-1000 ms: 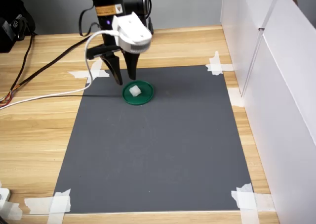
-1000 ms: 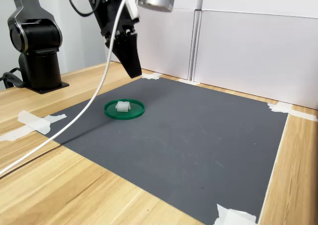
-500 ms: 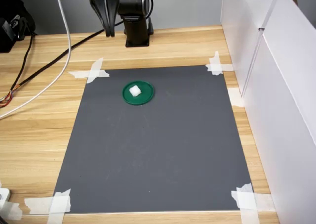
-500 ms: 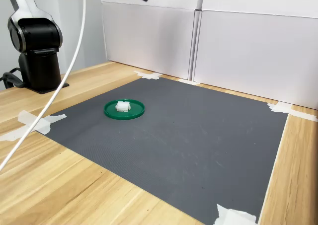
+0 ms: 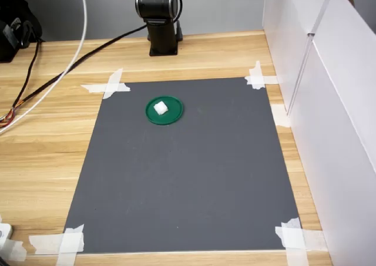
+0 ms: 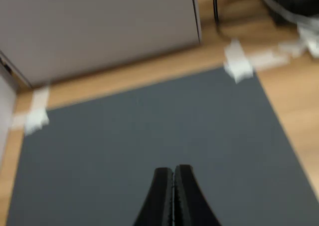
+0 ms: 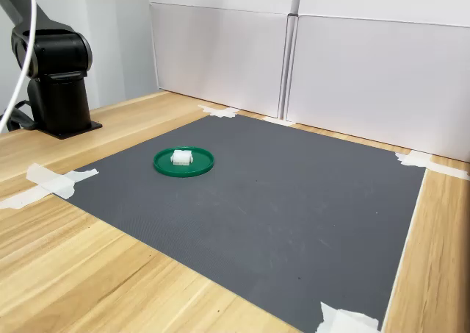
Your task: Grasp a white terminal and put it in the green lid.
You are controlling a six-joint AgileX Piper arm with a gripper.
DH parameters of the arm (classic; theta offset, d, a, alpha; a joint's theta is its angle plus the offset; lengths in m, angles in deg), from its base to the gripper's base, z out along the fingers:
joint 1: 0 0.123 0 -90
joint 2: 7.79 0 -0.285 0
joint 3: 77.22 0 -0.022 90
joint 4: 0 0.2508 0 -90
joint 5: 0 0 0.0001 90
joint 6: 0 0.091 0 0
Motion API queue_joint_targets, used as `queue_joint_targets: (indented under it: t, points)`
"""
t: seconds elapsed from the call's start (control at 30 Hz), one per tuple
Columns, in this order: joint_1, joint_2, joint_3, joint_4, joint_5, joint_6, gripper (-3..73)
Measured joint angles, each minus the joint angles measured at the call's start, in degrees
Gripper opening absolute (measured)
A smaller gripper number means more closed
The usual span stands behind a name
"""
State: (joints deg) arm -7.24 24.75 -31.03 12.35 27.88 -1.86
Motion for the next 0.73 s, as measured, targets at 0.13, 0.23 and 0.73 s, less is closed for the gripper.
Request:
queue_joint_targets:
  t: [0.13, 0.23, 0.73]
  points:
    - [0.0, -6.8, 7.21, 0.35, 0.0, 0.11, -2.0]
    - [0.0, -11.95, 10.95, -0.41, 0.24, 0.18, -2.0]
    - [0.0, -20.15, 19.93, -7.59, 1.55, 0.23, -2.0]
